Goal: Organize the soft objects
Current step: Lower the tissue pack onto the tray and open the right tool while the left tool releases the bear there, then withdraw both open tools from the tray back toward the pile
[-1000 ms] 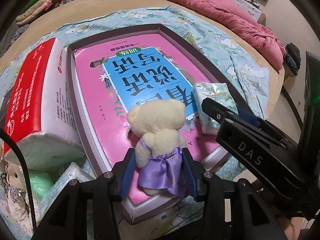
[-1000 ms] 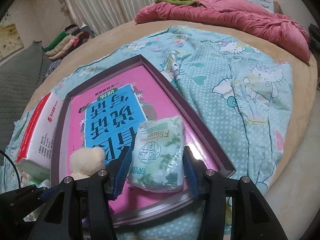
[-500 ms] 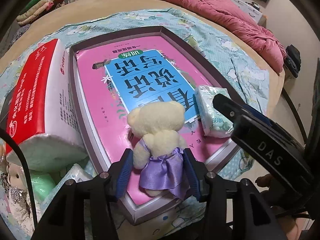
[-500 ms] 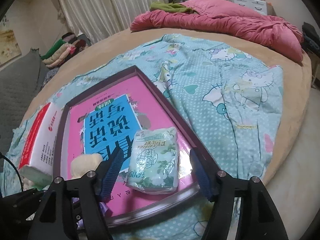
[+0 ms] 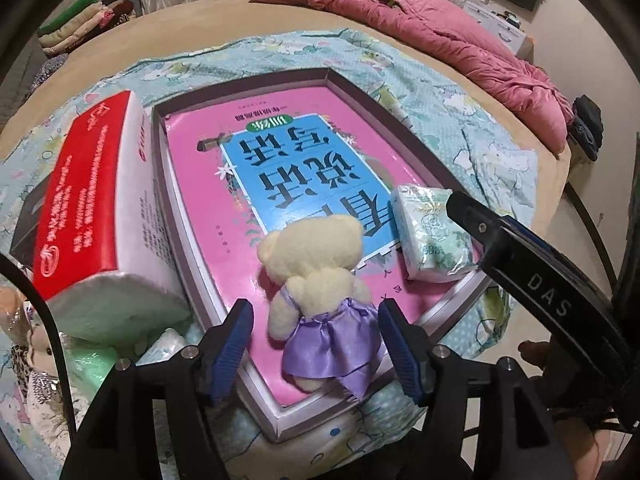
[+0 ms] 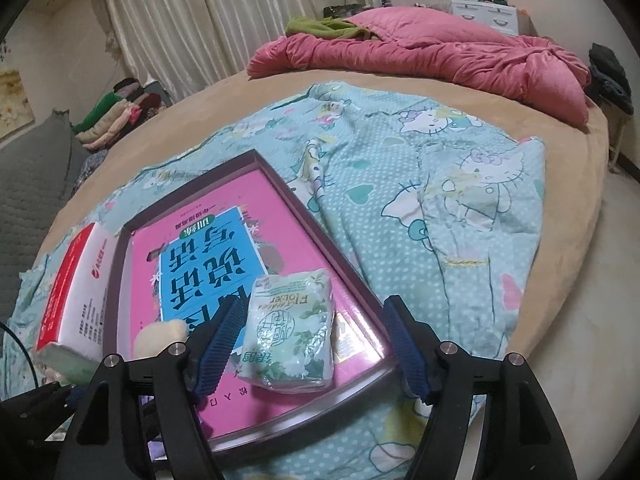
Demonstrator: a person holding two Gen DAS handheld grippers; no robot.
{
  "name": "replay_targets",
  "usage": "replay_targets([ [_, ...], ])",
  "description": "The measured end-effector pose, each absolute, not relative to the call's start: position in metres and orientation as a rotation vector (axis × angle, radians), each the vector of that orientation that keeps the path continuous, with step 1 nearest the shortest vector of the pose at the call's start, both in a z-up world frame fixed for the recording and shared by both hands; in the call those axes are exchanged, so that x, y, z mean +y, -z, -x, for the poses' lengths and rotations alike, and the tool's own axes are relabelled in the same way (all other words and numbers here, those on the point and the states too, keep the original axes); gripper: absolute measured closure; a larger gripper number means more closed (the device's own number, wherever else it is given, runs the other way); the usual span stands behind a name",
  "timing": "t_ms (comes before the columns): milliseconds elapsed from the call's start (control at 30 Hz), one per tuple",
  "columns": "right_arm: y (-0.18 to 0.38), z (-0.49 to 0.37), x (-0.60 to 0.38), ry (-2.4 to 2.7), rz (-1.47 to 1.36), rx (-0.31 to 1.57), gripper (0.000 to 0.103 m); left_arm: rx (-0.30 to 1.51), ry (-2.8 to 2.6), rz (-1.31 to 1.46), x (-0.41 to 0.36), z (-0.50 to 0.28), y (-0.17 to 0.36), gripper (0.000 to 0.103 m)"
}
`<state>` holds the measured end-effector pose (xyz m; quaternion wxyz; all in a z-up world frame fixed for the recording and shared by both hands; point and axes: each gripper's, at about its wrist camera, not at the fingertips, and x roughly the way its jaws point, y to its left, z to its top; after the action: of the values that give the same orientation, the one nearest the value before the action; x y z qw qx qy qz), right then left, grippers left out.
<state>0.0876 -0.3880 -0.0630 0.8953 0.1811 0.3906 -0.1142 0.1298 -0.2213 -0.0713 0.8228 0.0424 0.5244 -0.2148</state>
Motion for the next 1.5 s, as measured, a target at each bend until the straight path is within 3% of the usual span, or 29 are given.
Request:
replay_targets([
  [300, 0.051, -0.084, -0.386, 0.237, -0.37, 0.784, 0.023, 1.065, 0.425, -0.072, -0.205, -0.114, 0.05, 0.029],
  [800, 0.024, -0.069, -0.372, 0.252, -0.313, 0.758, 0.023, 1.01, 0.357, -0.062, -0.169, -0.094, 0.019, 0.024],
  [1500, -0.041, -0.047, -0.289, 0.113, -0.213, 0.716, 0.022, 0.942, 0.257, 0.011, -0.095, -0.073, -0.024, 0.023],
])
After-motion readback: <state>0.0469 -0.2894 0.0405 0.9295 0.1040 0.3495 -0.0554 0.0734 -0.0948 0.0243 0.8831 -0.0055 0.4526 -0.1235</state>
